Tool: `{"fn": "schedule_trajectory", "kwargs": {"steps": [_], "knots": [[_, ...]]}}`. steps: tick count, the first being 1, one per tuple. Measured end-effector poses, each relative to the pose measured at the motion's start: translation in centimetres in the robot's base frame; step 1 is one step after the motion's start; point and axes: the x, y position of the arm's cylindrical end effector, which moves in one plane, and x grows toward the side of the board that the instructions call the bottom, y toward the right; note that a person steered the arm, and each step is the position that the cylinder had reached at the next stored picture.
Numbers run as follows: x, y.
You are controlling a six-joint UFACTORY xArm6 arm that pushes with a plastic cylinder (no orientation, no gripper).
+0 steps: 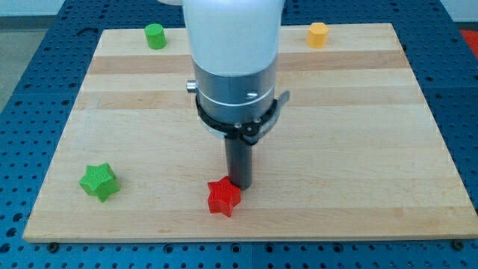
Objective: Move the red star closer to the red circle
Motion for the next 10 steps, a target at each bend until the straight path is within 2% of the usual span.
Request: {"fn": "schedule_trajectory", "kwargs": {"steps": [2,3,5,6,7,8,9,10], "knots": [[-2.9,0.0],[-3.0,-0.2],[3.2,5.9],[6.1,2.5],[6.9,-4.8],[6.8,-7.1],[6.4,-4.6],[4.0,-4.4]]}}
